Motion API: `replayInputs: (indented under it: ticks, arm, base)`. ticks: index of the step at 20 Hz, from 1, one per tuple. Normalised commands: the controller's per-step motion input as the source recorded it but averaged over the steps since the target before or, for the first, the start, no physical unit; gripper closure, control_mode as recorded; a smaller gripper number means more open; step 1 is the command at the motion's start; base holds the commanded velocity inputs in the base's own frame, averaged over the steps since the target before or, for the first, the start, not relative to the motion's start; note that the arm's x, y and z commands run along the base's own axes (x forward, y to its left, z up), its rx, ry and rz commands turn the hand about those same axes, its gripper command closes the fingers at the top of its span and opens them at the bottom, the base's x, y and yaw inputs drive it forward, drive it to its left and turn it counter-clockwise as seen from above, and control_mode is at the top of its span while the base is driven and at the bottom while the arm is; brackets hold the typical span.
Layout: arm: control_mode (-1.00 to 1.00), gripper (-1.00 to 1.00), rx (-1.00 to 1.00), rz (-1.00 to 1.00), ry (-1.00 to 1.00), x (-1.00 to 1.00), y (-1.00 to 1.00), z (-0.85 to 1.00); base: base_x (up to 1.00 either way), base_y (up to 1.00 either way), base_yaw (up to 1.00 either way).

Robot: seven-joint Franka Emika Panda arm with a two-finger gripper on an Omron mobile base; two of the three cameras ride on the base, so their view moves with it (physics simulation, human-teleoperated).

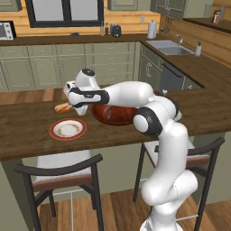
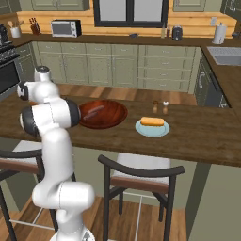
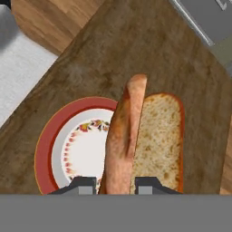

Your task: Place one bun and one sausage from the bowl on each plate.

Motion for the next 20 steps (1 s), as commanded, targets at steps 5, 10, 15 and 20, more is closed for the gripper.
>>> replayInputs:
  ticks: [5, 10, 15, 20]
  arm:
    - [-1.0, 1.0, -0.21, 0.06, 0.0, 0.1, 0.34, -0.05]
    - [-1.0, 1.0, -0.16, 0.01, -0.06, 0.05, 0.39, -0.15]
    - [-1.0, 1.0, -0.01, 0.01, -0.08, 0.0, 0.16, -0.15]
    - [-1.0, 1.0, 0.02, 0.02, -0.04, 0.0, 0.0, -0.24]
  base:
    - [0.0, 0.0, 0.0]
    - [0.0, 0.0, 0.0]
    - [0.0, 0.0, 0.0]
    - [0.0, 0.0, 0.0]
